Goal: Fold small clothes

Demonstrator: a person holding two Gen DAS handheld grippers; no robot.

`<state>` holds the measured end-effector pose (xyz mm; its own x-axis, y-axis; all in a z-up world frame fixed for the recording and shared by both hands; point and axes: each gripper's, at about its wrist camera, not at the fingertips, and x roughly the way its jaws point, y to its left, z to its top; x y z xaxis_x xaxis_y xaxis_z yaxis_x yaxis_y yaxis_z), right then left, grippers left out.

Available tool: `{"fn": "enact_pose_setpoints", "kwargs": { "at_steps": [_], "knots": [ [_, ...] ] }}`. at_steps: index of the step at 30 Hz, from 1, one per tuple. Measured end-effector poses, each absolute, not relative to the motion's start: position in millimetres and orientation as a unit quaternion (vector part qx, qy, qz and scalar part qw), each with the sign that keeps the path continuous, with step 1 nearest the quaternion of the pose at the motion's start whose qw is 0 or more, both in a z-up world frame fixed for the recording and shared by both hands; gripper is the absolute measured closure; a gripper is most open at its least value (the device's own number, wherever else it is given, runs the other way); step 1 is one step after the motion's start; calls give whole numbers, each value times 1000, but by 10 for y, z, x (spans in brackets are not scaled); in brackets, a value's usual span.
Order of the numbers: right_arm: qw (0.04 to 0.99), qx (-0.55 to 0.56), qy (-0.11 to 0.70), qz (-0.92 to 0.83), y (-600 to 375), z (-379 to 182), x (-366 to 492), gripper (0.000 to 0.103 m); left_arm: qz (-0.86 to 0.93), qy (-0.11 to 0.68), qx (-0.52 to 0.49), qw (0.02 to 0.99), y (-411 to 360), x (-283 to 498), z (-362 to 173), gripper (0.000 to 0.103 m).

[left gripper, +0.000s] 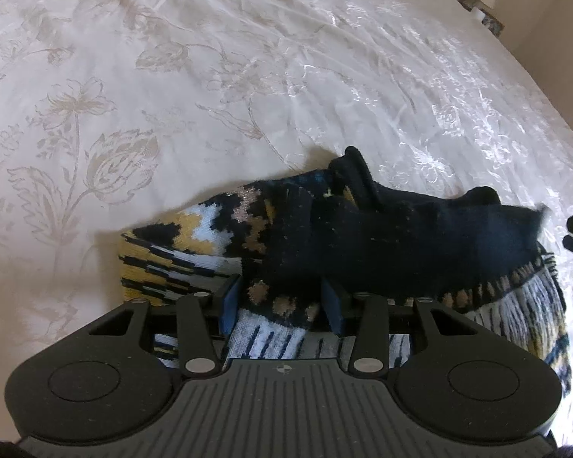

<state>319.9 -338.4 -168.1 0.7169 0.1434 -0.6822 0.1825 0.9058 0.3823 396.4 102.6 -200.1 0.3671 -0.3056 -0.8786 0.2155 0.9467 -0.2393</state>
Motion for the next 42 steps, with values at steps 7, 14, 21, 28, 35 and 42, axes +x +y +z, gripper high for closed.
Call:
{"fn": "enact_pose_setpoints", "kwargs": {
  "at_steps": [7, 14, 21, 28, 35, 42],
  "knots": [
    [892, 174, 417, 26, -3270, -1779, 3345, 16, -160, 535, -41, 828, 1022, 3932, -1992, 69],
    [875, 110, 470, 46, -3035, -2011, 3501, 24, -155, 523, -20, 838, 983, 3859, -1928, 96],
    [873, 74, 477, 70, -2866, -1876, 3489, 90, -146, 473, -4, 869, 1005, 3676, -1686, 98],
    [877, 79, 471, 51, -2911, -1775, 3638, 90, -148, 498, 40, 854, 971, 3964, -1805, 96],
    [861, 91, 499, 9, -2977, -1949, 3682, 61, -112, 518, -1, 848, 1038, 3989, -1829, 76],
    [876, 97, 473, -5, -2962, -1733, 3235, 14, -104, 515, -1, 851, 1154, 3525, -1608, 71]
  ]
}}
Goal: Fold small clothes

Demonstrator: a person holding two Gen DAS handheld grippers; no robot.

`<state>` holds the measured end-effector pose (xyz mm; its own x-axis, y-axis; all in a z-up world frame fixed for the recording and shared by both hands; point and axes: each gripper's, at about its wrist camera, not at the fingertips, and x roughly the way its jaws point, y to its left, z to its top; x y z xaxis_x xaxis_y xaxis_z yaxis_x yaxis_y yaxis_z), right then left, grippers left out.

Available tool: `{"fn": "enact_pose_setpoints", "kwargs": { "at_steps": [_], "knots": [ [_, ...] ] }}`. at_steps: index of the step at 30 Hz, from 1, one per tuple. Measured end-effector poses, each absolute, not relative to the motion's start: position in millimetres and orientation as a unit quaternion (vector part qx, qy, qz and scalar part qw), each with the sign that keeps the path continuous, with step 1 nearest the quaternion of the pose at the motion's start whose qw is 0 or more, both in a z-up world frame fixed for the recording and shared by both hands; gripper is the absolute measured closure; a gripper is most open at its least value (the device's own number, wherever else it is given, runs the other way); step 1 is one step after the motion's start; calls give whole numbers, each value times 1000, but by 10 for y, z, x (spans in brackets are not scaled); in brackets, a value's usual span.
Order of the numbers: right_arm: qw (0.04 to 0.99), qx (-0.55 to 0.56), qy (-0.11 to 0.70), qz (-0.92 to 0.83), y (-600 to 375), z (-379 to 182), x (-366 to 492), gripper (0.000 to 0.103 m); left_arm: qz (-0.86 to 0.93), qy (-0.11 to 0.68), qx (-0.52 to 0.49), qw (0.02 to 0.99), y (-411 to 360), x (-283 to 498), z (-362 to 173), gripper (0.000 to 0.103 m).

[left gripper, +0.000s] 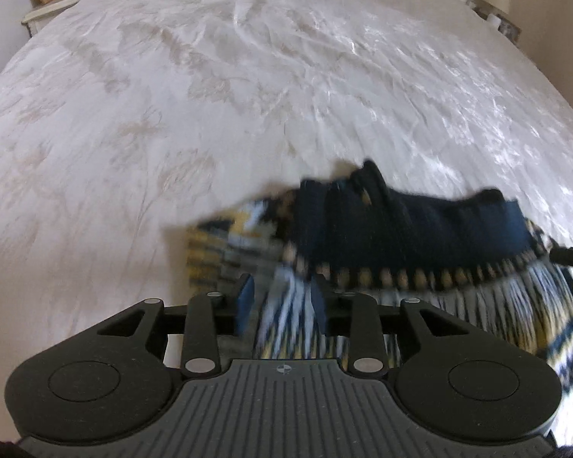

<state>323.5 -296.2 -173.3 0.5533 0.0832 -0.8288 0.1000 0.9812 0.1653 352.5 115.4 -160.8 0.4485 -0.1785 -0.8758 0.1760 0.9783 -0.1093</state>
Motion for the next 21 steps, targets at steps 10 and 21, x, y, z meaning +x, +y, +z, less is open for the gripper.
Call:
{"fn": "enact_pose_setpoints", "kwargs": {
  "at_steps": [10, 21],
  "knots": [
    [870, 123, 477, -12, -2768, -1678, 2623, 14, -133, 564, 101, 808, 996, 2789, -1934, 69],
    [855, 98, 510, -11, -2619, -1726, 2192, 13, -75, 583, 31, 808, 1400, 2676, -2037, 60]
  ]
}}
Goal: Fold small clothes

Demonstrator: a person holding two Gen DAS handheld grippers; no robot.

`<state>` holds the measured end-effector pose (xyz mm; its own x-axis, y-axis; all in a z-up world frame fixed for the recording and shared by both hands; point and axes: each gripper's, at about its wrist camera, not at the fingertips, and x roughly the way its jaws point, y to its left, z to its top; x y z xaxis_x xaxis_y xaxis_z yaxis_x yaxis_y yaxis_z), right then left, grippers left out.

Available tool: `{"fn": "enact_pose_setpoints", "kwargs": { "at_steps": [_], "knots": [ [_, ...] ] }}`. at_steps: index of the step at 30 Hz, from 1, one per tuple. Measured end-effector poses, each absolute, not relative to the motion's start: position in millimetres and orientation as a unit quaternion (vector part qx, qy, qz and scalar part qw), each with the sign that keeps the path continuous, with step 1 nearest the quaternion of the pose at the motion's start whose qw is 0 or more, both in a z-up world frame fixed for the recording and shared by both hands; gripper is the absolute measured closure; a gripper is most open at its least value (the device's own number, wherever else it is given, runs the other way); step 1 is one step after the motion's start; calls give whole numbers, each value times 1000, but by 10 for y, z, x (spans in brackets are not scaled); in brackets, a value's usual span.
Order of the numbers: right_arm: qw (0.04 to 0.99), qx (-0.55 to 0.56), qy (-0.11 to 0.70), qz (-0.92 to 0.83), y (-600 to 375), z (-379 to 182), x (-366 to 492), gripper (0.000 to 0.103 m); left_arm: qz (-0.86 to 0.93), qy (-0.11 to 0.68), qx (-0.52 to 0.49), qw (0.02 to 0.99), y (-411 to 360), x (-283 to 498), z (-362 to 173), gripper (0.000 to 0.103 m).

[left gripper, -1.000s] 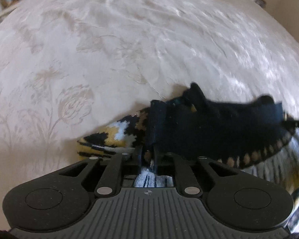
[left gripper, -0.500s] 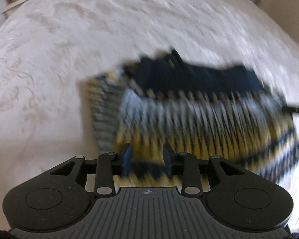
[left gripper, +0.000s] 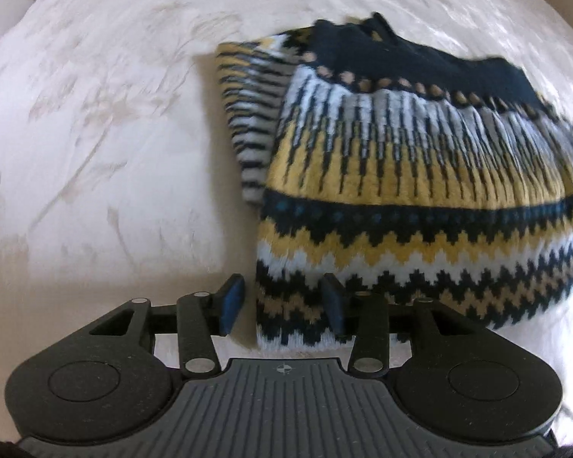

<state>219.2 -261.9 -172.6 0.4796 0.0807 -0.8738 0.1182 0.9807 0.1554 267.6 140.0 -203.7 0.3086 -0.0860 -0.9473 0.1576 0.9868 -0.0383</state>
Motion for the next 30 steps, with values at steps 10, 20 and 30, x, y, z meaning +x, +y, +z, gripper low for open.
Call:
{"fn": "enact_pose_setpoints", "kwargs": {
  "at_steps": [10, 20, 30],
  "knots": [
    [824, 23, 567, -7, -2297, -2044, 2258, 9, -60, 587, 16, 808, 1420, 2602, -2039, 56],
    [828, 46, 559, 10, -2475, -2078, 2079, 4, -51, 592, -19, 804, 1482, 2491, -2040, 24],
    [832, 90, 546, 49, -2702, -2042, 1911, 1, -67, 608, -41, 790, 1309, 2127, -2038, 9]
  ]
}}
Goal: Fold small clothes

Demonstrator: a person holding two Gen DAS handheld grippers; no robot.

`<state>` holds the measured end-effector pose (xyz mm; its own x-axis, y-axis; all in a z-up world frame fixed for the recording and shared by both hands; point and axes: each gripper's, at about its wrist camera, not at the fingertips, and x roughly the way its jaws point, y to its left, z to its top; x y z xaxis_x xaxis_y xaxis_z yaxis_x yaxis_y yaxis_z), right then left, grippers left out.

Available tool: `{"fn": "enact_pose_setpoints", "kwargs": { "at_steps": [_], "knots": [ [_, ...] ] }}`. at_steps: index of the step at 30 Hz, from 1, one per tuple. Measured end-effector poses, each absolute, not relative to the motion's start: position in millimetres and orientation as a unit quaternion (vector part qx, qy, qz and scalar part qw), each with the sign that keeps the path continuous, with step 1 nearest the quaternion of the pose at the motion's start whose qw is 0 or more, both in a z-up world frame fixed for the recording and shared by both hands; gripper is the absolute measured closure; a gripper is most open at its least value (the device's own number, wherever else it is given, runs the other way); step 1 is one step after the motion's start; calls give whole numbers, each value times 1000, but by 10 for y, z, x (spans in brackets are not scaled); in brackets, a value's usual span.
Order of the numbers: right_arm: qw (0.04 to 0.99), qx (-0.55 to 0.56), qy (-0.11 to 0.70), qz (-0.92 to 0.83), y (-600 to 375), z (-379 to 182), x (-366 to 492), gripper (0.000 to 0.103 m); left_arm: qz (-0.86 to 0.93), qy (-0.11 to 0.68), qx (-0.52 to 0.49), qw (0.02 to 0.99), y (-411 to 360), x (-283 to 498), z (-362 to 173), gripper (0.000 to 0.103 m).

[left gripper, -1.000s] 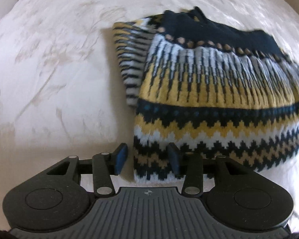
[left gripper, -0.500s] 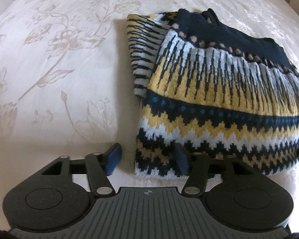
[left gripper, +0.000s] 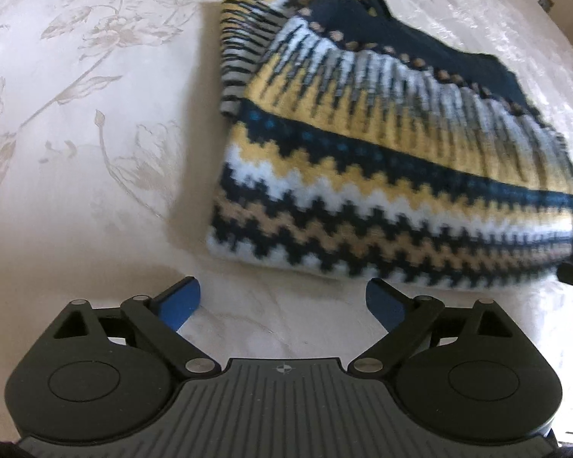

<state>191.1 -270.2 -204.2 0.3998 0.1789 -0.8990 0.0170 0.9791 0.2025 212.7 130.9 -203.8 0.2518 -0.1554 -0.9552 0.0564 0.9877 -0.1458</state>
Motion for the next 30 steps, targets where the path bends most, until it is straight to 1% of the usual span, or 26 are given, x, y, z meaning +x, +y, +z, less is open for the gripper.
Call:
{"fn": "enact_pose_setpoints", "kwargs": {
  "at_steps": [5, 11, 14, 21, 30],
  "knots": [
    [832, 142, 534, 52, -2870, -1936, 1813, 1, -82, 589, -58, 802, 1066, 2119, -1756, 9],
    [830, 183, 526, 34, -3167, -1869, 1779, 1, -95, 569, -79, 813, 689, 2482, -1520, 9],
    [828, 205, 522, 21, -3307, -1880, 1821, 1, -96, 567, -87, 814, 559, 2675, -1519, 9],
    [822, 255, 510, 14, -3648, -1893, 1954, 1, -83, 579, -73, 808, 241, 3101, -1692, 9],
    [797, 307, 517, 55, -3872, -2034, 2324, 1, -59, 613, -27, 788, 28, 3297, -2139, 8]
  ]
}}
